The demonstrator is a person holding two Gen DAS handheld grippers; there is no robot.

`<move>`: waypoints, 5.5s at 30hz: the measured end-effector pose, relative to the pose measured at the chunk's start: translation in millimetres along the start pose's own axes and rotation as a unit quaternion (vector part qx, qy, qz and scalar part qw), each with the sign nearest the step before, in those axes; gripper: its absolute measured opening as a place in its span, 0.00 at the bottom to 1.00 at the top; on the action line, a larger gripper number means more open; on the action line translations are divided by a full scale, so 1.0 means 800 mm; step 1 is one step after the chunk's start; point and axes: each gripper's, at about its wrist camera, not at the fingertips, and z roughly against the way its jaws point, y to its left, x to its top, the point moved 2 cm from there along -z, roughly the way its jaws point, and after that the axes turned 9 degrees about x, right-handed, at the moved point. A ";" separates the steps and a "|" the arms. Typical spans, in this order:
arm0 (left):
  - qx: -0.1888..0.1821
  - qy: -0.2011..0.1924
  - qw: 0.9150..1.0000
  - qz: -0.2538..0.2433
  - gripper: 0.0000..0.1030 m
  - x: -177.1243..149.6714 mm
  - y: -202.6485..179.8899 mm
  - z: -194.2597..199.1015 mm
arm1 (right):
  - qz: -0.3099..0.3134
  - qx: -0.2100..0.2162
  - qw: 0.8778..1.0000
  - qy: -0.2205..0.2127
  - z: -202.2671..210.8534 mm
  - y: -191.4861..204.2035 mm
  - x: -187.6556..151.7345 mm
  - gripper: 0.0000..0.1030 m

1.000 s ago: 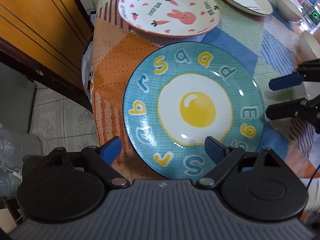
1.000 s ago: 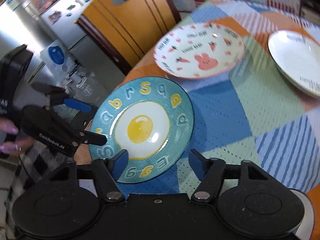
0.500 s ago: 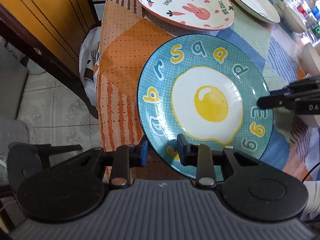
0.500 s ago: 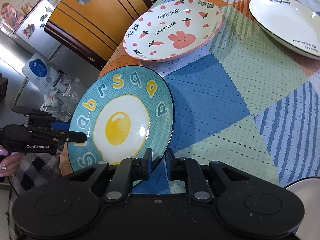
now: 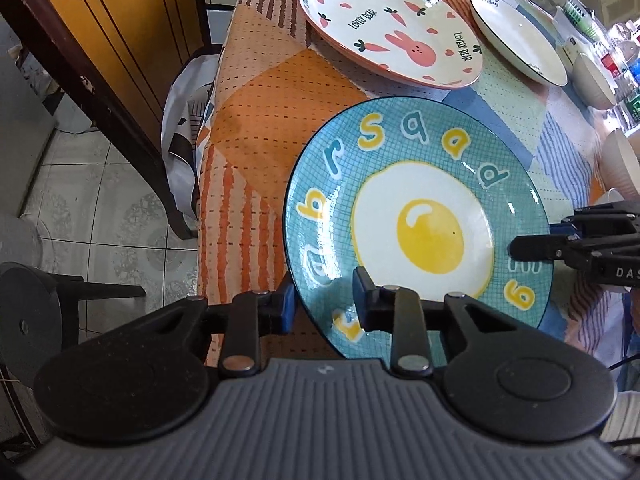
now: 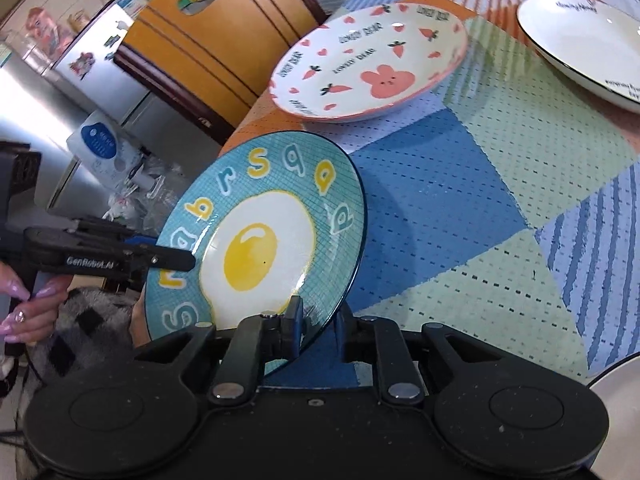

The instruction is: Organize plates and bowls

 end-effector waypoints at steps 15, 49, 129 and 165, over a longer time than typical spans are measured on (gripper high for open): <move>0.001 -0.042 0.999 -0.028 0.26 0.020 -0.041 0.073 | 0.028 -0.005 0.999 -0.041 0.073 0.020 0.010 0.21; -0.060 -0.112 0.985 -0.119 0.26 0.217 -0.190 0.026 | -0.014 -0.101 0.985 -0.138 0.190 -0.103 0.107 0.21; -0.027 -0.115 0.970 -0.211 0.33 0.207 -0.255 0.118 | 0.007 -0.290 0.948 -0.132 0.208 -0.040 0.114 0.51; 0.078 -0.171 0.970 -0.155 0.74 0.142 -0.115 0.030 | 0.178 -0.181 0.957 -0.141 0.070 0.008 0.100 0.70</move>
